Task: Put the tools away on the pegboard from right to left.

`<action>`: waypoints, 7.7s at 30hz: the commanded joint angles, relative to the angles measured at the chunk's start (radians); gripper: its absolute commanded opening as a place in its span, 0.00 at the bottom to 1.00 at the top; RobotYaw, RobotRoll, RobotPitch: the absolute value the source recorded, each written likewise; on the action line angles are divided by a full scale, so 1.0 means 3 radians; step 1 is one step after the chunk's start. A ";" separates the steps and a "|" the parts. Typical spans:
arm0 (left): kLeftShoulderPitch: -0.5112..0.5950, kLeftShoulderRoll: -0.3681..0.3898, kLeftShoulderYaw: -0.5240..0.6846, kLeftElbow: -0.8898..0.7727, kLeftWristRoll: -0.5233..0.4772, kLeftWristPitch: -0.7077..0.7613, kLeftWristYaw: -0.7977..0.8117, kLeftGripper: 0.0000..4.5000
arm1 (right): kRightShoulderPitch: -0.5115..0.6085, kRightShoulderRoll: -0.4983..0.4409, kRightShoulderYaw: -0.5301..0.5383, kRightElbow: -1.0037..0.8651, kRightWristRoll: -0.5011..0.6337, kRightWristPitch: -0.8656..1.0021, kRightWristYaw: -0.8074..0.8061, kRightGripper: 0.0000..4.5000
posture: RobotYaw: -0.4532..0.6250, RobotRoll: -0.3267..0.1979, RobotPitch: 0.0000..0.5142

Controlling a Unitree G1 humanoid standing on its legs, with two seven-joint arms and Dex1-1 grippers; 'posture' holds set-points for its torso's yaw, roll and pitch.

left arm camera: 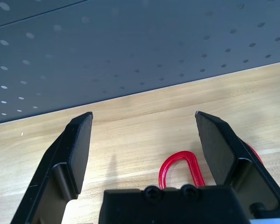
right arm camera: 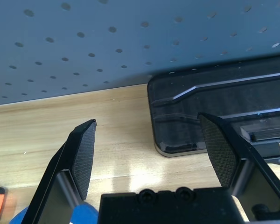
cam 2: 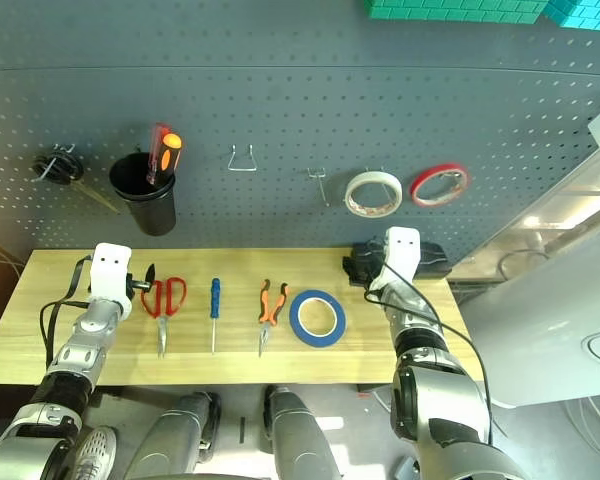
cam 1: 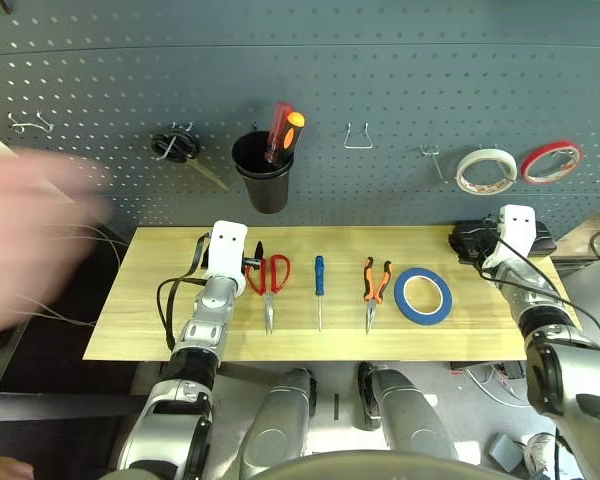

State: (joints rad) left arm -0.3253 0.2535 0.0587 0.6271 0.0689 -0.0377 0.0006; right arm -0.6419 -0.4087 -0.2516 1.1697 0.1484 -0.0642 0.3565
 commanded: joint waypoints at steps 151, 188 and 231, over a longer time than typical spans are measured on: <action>-0.0411 0.0722 -0.1704 -0.1817 0.0228 -0.0034 -0.3323 1.00 | 0.0827 0.1320 0.0357 -0.2811 -0.0015 0.3925 -0.0846 0.99 | 0.46 0.62 0.54; -0.0089 0.0620 -0.1326 -0.2032 0.0012 0.0194 -0.2877 1.00 | 0.0838 0.0502 0.0890 -0.3390 0.0390 0.4527 -0.0050 0.07 | 0.44 0.62 0.49; 0.0046 0.0553 -0.1056 -0.2148 -0.0111 0.0164 -0.2451 1.00 | 0.0966 0.1392 -0.0322 -0.4363 0.0069 0.5556 -0.1231 0.07 | 0.42 0.62 0.50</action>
State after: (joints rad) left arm -0.3213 0.4178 -0.2431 -0.0338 0.0329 0.0081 -0.7248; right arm -0.3943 -0.0032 -0.3464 -0.1015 0.1833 1.5881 -0.0007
